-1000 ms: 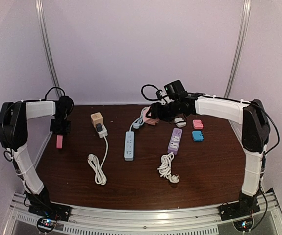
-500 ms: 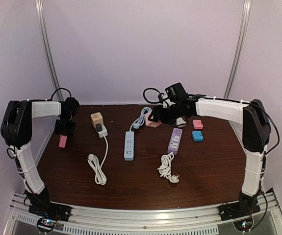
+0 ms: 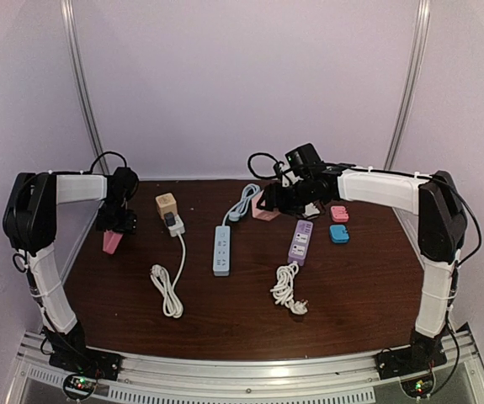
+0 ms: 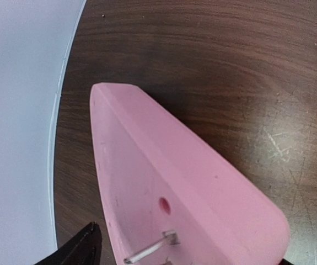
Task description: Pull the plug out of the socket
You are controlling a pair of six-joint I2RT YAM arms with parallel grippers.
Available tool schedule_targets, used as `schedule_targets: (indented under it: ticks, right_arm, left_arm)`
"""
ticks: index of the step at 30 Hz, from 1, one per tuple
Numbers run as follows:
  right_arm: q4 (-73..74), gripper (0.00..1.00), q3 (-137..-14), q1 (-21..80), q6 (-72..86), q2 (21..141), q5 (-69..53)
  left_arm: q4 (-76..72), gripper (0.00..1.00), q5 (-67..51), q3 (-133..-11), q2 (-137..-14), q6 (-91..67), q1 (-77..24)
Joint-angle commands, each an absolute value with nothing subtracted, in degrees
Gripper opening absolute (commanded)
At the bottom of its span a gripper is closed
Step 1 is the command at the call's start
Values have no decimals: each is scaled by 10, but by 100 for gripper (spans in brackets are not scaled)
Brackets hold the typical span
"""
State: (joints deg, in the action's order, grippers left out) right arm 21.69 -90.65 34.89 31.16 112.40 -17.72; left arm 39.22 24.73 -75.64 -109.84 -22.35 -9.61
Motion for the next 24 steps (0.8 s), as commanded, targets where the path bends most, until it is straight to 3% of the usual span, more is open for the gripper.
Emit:
schedule_targets:
  ticks: [1,13,24]
  right_arm:
    - [206,0,-903,344,301,1093,-160]
    - [218,1,-909,343,299,1106,-154]
    - [191,4,-908,300,318,1142,-214]
  left_arm:
    - [365,82,220,-768,-1100,-219,-98]
    - [333,93,146,-766,-1091,-213,-98]
    - [312,94,44,-742,-1013,-228,-99]
